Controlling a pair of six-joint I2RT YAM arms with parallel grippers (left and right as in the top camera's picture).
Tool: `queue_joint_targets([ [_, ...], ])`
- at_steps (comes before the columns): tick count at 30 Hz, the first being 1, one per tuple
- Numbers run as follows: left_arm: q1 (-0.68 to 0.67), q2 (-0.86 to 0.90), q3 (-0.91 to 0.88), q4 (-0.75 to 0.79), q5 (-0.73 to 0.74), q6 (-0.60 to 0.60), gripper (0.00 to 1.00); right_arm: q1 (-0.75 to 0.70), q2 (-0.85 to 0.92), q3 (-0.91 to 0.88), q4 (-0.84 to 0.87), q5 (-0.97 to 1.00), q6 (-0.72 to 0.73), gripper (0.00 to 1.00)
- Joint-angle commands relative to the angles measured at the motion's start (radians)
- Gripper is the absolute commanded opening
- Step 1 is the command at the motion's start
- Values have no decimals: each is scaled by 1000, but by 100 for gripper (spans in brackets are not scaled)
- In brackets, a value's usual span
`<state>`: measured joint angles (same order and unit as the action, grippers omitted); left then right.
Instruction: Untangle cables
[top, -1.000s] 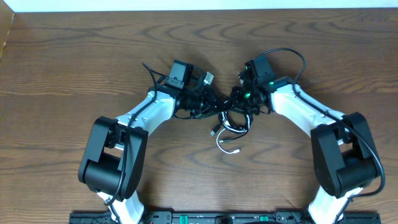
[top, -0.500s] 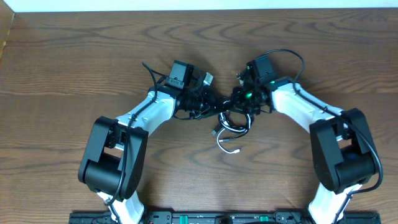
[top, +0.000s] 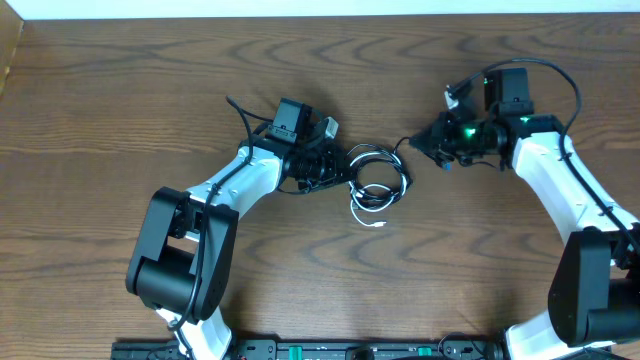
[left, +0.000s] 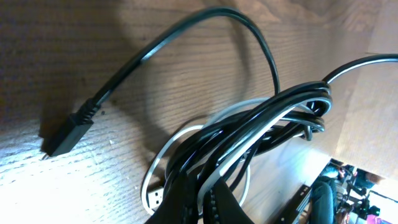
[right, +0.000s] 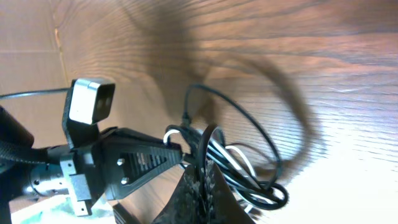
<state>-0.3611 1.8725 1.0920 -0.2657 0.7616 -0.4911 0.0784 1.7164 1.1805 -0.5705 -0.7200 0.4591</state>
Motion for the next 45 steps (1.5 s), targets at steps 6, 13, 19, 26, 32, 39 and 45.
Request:
queue_joint_targets([
  [6, 2, 10, 3, -43, -18, 171, 7, -53, 4, -1, -29, 254, 34, 1],
  [13, 2, 10, 3, -5, 67, 237, 8, 2, 42, -1, -74, 282, -31, 1],
  [19, 2, 10, 3, -7, 64, 236, 7, 47, 42, -1, -111, 201, -264, 31],
  [26, 2, 10, 3, -14, 37, 231, 7, 143, 101, -1, -134, 235, -544, 31],
  [32, 2, 10, 3, -14, -23, 228, 7, 198, 195, -1, -137, 274, -596, 19],
  [39, 2, 13, 3, -14, -105, 229, 7, 199, 209, -1, -98, 299, -595, 9],
  [45, 2, 70, 3, -25, -105, 229, 7, 218, 243, -1, -91, 299, -595, 8],
])
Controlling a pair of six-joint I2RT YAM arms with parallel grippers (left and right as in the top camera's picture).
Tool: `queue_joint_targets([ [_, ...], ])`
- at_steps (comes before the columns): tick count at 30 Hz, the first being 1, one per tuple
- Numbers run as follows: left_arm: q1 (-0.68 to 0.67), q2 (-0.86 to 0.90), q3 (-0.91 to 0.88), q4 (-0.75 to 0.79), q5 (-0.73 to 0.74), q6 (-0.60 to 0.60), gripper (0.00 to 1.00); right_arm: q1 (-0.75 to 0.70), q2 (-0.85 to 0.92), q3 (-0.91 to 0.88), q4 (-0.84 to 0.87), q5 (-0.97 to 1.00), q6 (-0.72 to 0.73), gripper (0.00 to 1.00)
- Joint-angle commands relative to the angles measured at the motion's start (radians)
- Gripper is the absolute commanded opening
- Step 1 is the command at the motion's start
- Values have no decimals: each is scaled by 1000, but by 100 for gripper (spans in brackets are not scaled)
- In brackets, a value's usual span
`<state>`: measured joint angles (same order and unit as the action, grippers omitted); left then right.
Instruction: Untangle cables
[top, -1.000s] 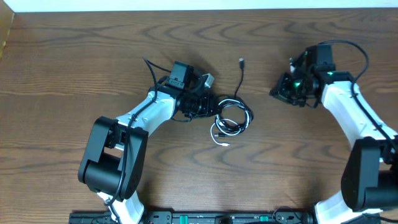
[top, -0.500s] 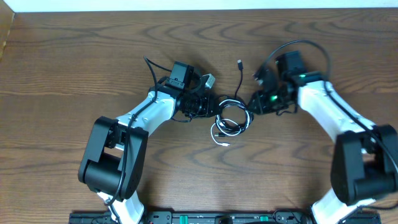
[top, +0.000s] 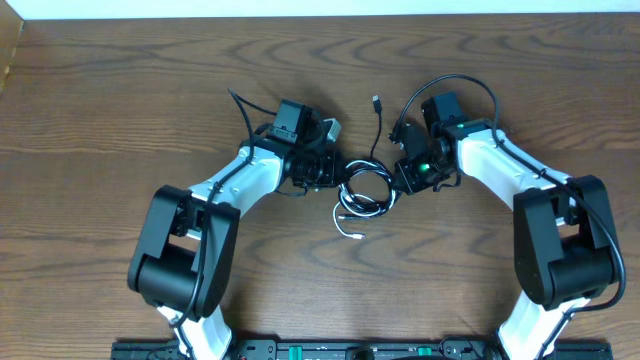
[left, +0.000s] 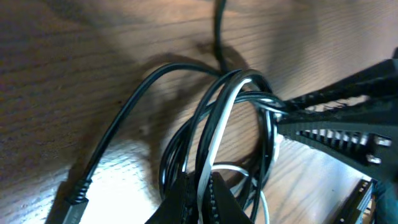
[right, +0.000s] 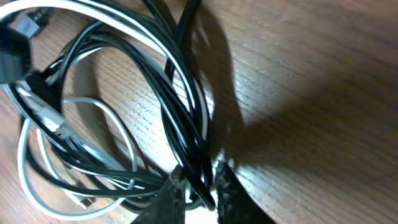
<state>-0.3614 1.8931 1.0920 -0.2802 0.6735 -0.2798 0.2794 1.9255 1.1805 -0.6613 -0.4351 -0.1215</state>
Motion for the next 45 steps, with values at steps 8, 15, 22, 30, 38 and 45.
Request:
queue_joint_targets([
  [8, 2, 72, 2, -14, -36, 16, 7, -18, -32, 47, -78, -62, 39, 1],
  [15, 2, 72, 2, -16, -39, 13, 7, -158, -238, 112, -144, -463, 55, 1],
  [22, 2, 72, 2, -16, -39, 13, 8, -267, -270, 112, -203, -539, 53, 1],
  [30, 2, 72, 2, -14, -39, 13, 7, -109, -268, 95, -213, 27, -17, 41],
  [38, 2, 72, 2, -14, -39, 13, 8, 100, -119, 87, -199, 324, -33, 30],
  [45, 2, 72, 2, -15, -39, 13, 8, 163, -47, 87, -168, 359, 16, 25],
])
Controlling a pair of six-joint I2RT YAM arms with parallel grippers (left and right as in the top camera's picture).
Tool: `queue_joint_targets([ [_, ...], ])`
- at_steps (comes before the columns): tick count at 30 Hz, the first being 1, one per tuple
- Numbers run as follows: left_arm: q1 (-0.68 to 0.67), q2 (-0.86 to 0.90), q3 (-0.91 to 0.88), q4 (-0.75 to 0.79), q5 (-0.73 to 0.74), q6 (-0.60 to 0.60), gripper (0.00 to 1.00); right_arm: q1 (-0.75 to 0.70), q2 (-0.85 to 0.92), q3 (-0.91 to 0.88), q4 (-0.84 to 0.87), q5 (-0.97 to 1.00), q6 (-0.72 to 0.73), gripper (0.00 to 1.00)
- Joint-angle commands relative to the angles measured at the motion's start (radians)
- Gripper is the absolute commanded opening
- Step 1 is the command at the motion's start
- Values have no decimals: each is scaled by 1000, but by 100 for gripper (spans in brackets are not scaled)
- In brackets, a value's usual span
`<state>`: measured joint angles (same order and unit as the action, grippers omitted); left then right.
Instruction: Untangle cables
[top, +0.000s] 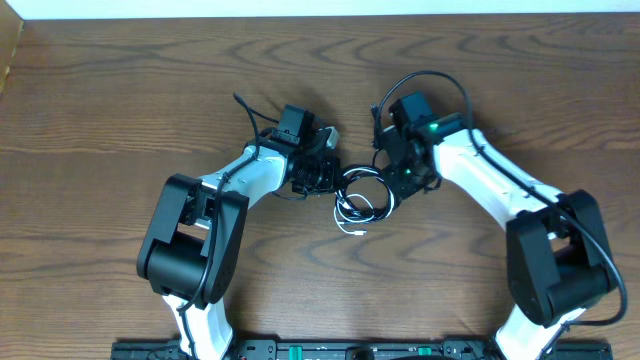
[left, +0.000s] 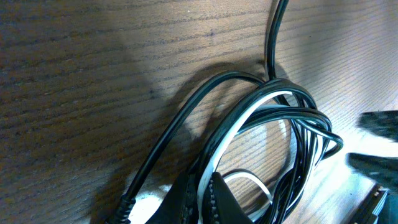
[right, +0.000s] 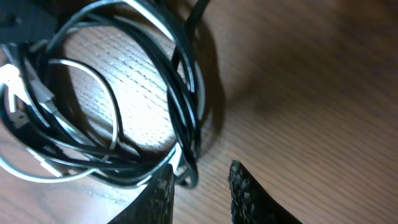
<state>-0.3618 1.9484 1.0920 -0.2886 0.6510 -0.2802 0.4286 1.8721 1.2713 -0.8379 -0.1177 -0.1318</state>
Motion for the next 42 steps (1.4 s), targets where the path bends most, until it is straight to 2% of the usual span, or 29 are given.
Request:
queue_joint_targets([
  [1, 3, 16, 2, -6, -16, 14, 7, 17, 7, -3, 13, 52, 37, 25],
  [10, 3, 16, 2, -6, -16, 14, 7, 21, 55, -8, 34, 98, 109, 28],
  [22, 3, 16, 2, -9, -16, 14, 8, 24, 111, -11, 27, 413, 315, 30],
  [28, 3, 16, 2, -10, -17, 14, 7, 0, 111, -48, -16, 611, 560, 32],
  [32, 3, 16, 2, -10, -17, 14, 7, -66, 111, -118, -22, 615, 611, 33],
  [39, 3, 16, 2, -10, -17, 14, 7, -237, 111, -166, -47, 545, 610, 33],
  [42, 3, 16, 2, -10, -16, 14, 7, -286, 110, -163, -22, 378, 491, 32],
])
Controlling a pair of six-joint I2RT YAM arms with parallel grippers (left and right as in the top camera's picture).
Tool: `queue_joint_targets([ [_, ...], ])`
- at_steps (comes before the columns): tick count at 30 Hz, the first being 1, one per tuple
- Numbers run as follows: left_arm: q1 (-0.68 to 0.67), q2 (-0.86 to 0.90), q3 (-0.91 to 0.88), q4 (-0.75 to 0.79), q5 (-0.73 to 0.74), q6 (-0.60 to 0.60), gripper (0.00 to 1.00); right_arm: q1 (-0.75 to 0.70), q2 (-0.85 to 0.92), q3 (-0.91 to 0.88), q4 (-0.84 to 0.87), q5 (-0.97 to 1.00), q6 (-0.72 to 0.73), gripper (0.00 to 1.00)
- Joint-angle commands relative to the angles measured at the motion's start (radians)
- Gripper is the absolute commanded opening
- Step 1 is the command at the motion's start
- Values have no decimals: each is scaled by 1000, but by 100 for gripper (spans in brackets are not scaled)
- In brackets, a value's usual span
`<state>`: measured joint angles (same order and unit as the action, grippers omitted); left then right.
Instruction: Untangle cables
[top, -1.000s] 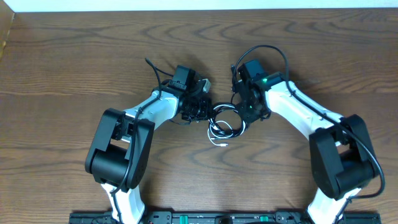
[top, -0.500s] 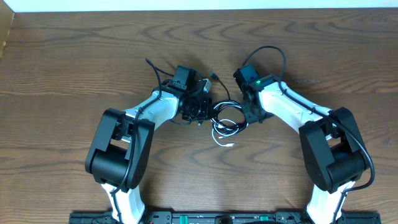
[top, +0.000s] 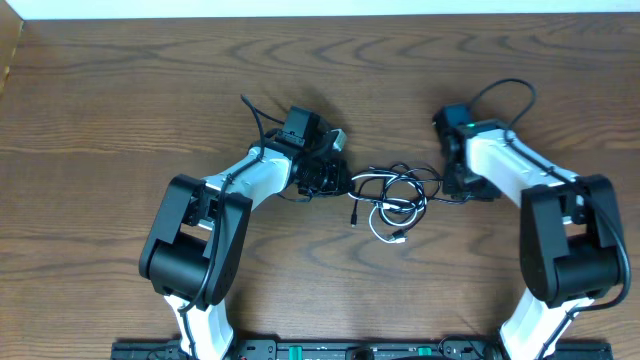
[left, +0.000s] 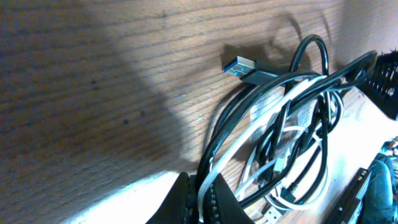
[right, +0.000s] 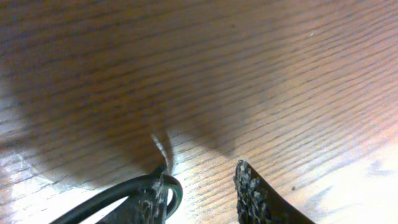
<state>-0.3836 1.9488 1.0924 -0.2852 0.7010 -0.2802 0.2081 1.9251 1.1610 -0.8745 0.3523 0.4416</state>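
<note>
A tangle of black and white cables (top: 395, 195) lies on the wooden table between the two arms. My left gripper (top: 340, 183) is at the bundle's left end. In the left wrist view that gripper (left: 199, 180) is shut on a black and a white strand, with the coils (left: 292, 143) spreading beyond it and a silver USB plug (left: 239, 65) sticking out. My right gripper (top: 452, 185) is at the bundle's right end. In its wrist view it (right: 203, 173) is open, and a black cable loop (right: 124, 193) rests against the left finger.
The brown wooden table (top: 120, 90) stretches around the arms. A white plug (top: 398, 237) trails from the bundle toward the front. The right arm's own black wire (top: 500, 90) arcs above its wrist.
My right gripper has moved from the bundle's upper right edge to farther right, still open. The bundle now lies stretched and shifted to the right. The left gripper still holds its strands.
My right gripper was first shut on a black strand held away to the right. Then it was shut on black strands at the bundle, then open beside it. Now it is open farther right. My left gripper stayed shut on the bundle's left side.
</note>
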Motion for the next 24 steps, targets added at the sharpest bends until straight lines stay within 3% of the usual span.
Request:
queue_joint_targets([
  [1, 24, 16, 2, -13, -67, 14, 7, -68, 57, -48, 13, -113, -98, 33],
  [8, 24, 16, 2, -12, -66, 14, 7, -32, 55, 64, 43, -528, -476, 38],
  [11, 24, 16, 2, -12, -67, 14, 7, 1, 57, 84, 116, -628, -569, 58],
  [24, 24, 17, 2, -12, -67, 14, 7, 53, 60, 81, 347, -626, -671, 47],
])
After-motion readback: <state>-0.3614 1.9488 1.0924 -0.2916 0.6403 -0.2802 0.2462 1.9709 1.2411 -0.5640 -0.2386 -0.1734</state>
